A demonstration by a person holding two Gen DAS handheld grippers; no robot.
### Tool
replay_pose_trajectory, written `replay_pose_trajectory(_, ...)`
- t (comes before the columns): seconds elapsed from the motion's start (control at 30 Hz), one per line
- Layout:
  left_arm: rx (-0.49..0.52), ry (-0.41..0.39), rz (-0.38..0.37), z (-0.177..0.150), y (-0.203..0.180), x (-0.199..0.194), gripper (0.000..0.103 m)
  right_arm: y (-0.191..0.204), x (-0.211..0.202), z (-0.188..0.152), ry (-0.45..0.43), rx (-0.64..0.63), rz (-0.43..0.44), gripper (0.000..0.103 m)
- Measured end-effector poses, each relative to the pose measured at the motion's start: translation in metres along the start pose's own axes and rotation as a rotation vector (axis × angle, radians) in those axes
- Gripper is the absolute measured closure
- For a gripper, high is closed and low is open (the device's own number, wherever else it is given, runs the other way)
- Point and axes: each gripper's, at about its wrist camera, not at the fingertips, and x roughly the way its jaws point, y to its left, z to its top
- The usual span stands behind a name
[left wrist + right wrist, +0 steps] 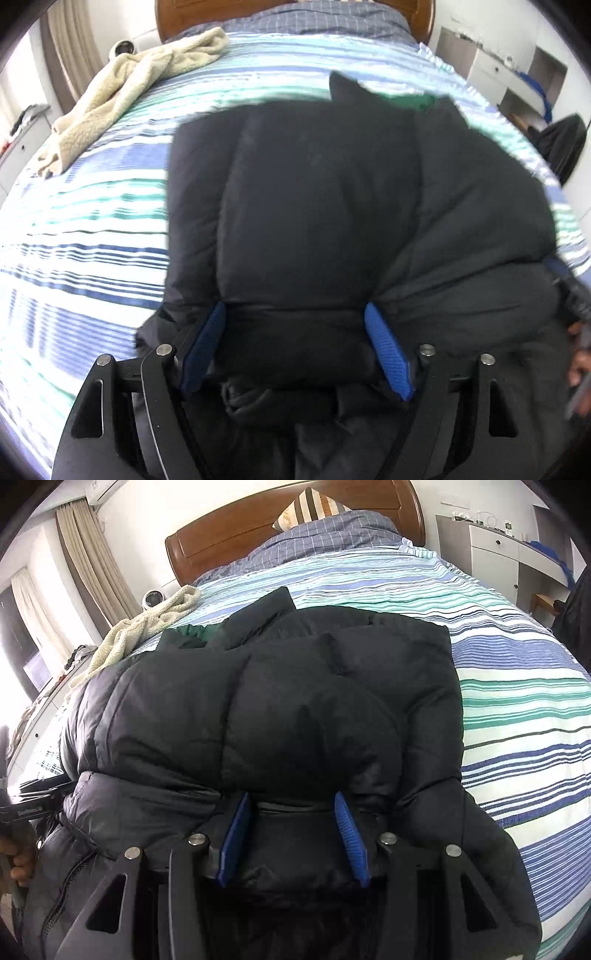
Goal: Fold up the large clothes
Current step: 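Hold the folded hem on the jacket with the right tool while the left tool presses it flat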
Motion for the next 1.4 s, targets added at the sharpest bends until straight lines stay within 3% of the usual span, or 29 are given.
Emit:
replay_pose_trajectory(0.07,-0.029,-0.05,-0.049,0.015,0.003,-0.02,0.021,-0.002,-0.001,-0.002,-0.008,0.006,0.005,0.055)
replay_pose_trajectory(0.17,-0.048,-0.127,-0.043,0.046,-0.001,-0.031,0.014,-0.005,-0.002,-0.003,-0.016,0.015,0.014,0.055)
replay_pose_trajectory(0.33,-0.078,-0.152,0.015,0.085,-0.006,0.011,0.01,-0.006,-0.004,-0.005,-0.026,0.018,0.017,0.055)
replay_pose_trajectory(0.43,-0.11,-0.04,0.033,0.07,0.011,0.064,0.006,-0.008,-0.004,-0.006,-0.026,0.021,0.022,0.055)
replay_pose_trajectory(0.5,-0.145,-0.053,0.007,0.062,0.018,0.07,0.005,-0.008,-0.005,-0.007,-0.03,0.02,0.031,0.055)
replay_pose_trajectory(0.63,-0.119,-0.035,0.027,0.064,0.013,0.072,0.003,-0.009,-0.005,-0.008,-0.03,0.019,0.031,0.055)
replay_pose_trajectory(0.77,-0.054,-0.005,0.04,0.071,0.007,0.052,0.008,-0.01,-0.005,-0.009,-0.03,0.019,0.028,0.055)
replay_pose_trajectory(0.9,-0.028,-0.082,-0.127,0.044,0.012,-0.005,0.002,-0.011,-0.005,-0.009,-0.036,0.026,0.036,0.055)
replay_pose_trajectory(0.97,0.005,-0.058,-0.146,0.026,0.01,-0.006,0.002,-0.011,-0.005,-0.009,-0.038,0.027,0.038,0.055)
replay_pose_trajectory(1.07,0.088,-0.015,-0.094,-0.003,-0.002,0.022,0.001,-0.011,-0.006,-0.009,-0.038,0.025,0.037,0.055)
replay_pose_trajectory(1.17,0.036,-0.031,-0.095,-0.007,-0.004,0.028,0.0,-0.011,-0.005,-0.009,-0.033,0.019,0.027,0.055)
replay_pose_trajectory(1.3,0.035,-0.025,-0.029,-0.004,-0.012,0.014,0.001,-0.006,-0.002,-0.006,-0.022,0.009,0.005,0.055)
replay_pose_trajectory(1.4,0.052,-0.043,-0.098,-0.008,-0.009,-0.019,0.001,-0.001,-0.006,-0.004,-0.021,0.0,-0.009,0.055)
